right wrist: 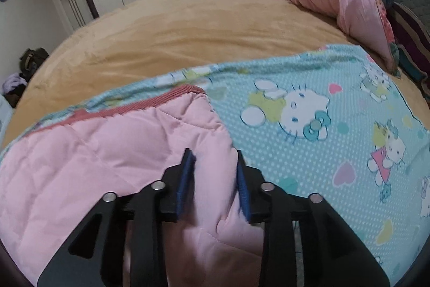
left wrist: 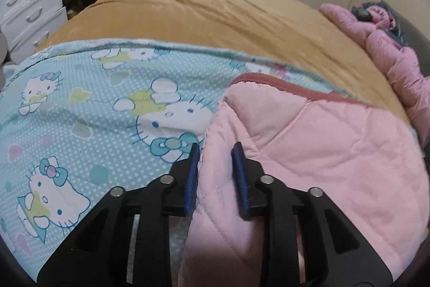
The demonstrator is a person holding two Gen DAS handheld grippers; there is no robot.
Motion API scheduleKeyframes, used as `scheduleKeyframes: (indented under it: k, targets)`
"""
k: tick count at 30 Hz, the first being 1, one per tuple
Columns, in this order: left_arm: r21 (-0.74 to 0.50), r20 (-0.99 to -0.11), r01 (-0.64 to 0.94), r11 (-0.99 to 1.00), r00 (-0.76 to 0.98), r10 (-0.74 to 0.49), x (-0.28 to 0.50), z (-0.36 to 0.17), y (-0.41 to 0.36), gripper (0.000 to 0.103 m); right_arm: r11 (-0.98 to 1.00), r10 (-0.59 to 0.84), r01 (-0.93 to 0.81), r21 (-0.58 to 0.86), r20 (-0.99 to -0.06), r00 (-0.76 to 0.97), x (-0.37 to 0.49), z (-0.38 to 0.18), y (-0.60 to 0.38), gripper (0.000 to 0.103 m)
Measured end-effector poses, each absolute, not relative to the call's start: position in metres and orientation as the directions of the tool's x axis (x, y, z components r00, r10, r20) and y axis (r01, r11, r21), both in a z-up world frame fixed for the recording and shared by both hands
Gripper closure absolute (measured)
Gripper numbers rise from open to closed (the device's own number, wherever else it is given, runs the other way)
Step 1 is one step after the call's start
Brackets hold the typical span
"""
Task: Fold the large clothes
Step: 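Close both tools on the folded jacket's quilted edge, then open both tools and pull back above the folded jacket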
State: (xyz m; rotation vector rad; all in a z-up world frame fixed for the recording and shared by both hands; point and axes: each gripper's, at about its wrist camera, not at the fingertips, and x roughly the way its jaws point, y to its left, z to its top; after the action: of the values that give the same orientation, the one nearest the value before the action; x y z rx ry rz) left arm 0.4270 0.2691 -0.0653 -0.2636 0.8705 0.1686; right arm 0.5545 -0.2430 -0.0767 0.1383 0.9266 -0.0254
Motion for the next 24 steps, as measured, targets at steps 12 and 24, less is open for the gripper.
scheduleKeyframes:
  k: [12, 24]
  targets:
    - [-0.163, -0.747, -0.32, 0.933, 0.658, 0.095, 0.372, -0.036, 0.282, 0.041, 0.999, -0.005, 0.041, 0.028, -0.757, 0.653, 0.502, -0.035, -0.248, 0.027]
    - [-0.195, -0.676, -0.084, 0.977, 0.733, -0.072, 0.31, 0.016, 0.165, 0.009, 0.949, 0.28, -0.304, 0.08, -0.657, 0.7, 0.369, 0.007, -0.178, 0.01]
